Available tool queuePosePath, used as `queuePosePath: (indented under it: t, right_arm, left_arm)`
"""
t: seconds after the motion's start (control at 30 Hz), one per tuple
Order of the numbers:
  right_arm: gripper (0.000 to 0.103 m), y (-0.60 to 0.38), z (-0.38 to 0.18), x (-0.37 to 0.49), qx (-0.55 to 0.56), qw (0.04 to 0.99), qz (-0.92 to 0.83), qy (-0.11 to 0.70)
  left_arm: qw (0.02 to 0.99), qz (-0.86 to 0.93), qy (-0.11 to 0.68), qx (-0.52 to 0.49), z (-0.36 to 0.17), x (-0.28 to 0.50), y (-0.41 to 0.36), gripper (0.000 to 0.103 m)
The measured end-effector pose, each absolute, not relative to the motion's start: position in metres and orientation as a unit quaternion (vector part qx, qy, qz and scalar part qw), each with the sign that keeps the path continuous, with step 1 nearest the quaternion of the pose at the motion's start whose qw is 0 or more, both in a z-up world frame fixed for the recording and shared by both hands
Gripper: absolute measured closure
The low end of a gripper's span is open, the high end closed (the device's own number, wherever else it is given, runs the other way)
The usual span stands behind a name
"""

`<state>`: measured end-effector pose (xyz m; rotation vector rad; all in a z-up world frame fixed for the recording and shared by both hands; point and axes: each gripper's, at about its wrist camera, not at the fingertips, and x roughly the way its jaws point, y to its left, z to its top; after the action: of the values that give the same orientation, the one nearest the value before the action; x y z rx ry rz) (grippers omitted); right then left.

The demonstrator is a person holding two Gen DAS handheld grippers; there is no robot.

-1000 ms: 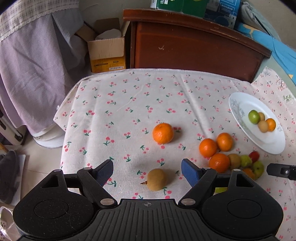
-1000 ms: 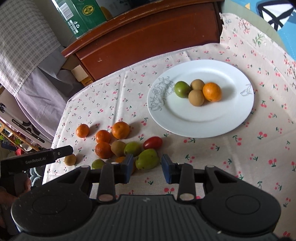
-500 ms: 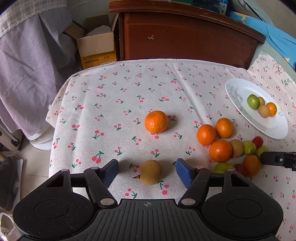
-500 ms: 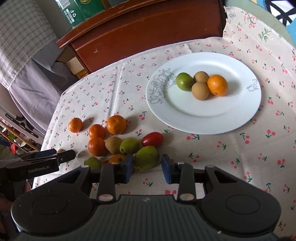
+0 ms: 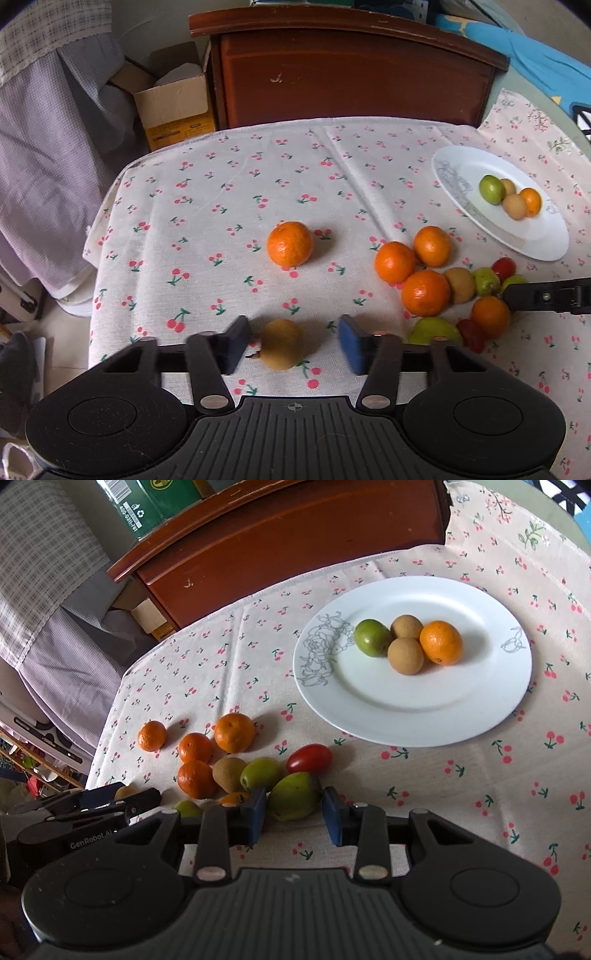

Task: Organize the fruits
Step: 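Grasp another brown kiwi with the left tool while the right tool grasps a green pear, then carry the kiwi and green pear toward the white plate with both tools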

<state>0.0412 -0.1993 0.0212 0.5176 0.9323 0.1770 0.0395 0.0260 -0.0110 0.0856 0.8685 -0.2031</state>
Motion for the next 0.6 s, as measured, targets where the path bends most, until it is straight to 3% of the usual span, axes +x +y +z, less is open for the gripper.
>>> queuePosePath:
  t: [0.07,0.23,0.6]
  right_arm:
    - [0.07,-0.2,0.021,0.041,0.248,0.857,0.084,0.443]
    - [0.07,-0.195,0.025,0.041,0.229,0.864,0.092,0.44]
    - [0.07,-0.189,0.033,0.038,0.207,0.874,0.102,0.429]
  left_arm:
    - [0.902,-0.104,0.416,0.047,-0.01,0.038,0.024,0.07]
    - [0.903,-0.106,0.415,0.037,-0.009,0.037,0.026,0.079]
    - [0.902,-0.109,0.417,0.024,-0.01,0.033,0.027,0.078]
